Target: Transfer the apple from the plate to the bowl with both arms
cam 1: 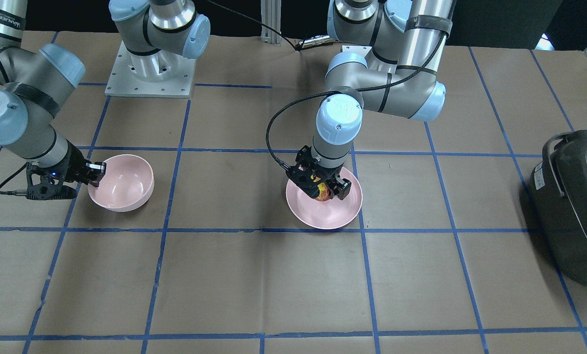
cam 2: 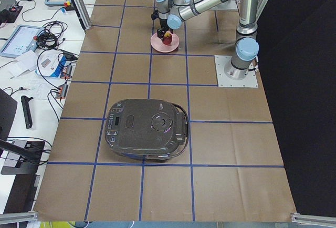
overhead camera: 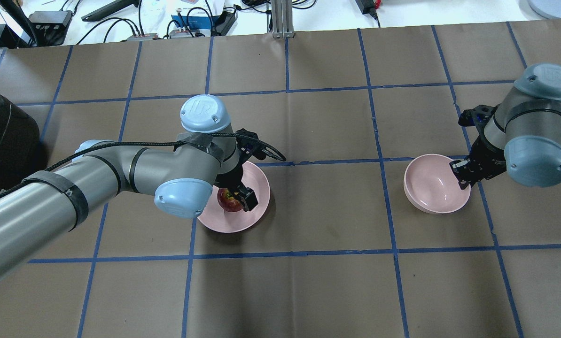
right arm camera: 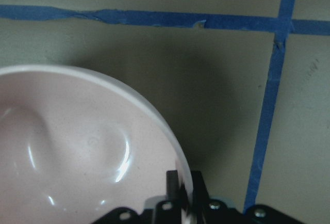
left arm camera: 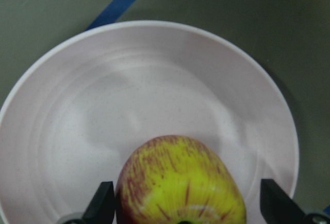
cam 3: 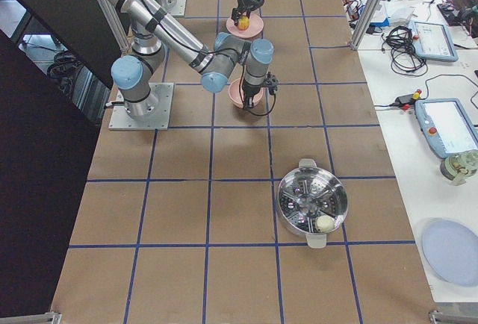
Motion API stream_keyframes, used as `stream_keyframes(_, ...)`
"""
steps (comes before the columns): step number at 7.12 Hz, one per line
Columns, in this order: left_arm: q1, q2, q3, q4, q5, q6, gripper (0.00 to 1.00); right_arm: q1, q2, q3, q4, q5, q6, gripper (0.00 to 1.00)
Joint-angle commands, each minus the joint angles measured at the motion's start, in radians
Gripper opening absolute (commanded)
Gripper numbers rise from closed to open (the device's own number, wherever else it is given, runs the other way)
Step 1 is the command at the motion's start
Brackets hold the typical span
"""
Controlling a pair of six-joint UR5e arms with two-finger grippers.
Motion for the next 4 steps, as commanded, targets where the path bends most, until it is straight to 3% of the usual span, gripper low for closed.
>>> stream_keyframes(1, -0.004, -0.008, -0.002, 0.007, 0.007, 0.074, 0.81, 0.008, -0.011, -0.064, 0.070, 0.085, 0.033, 0.02)
stream_keyframes(2, -0.004, -0.002, 0.003, 0.007, 0.008, 0.066, 0.37, 0.016, -0.013, -0.098, 0.118, 0.171, 0.102, 0.03)
stream_keyframes(3, -0.004, 0.016, 0.010, 0.001, 0.008, 0.065, 0.25, 0.057, -0.011, -0.104, 0.115, 0.195, 0.119, 0.03)
stream_keyframes(4, -0.004, 0.040, 0.029, -0.003, 0.010, 0.062, 0.24, 0.120, -0.007, -0.100, 0.115, 0.209, 0.174, 0.03)
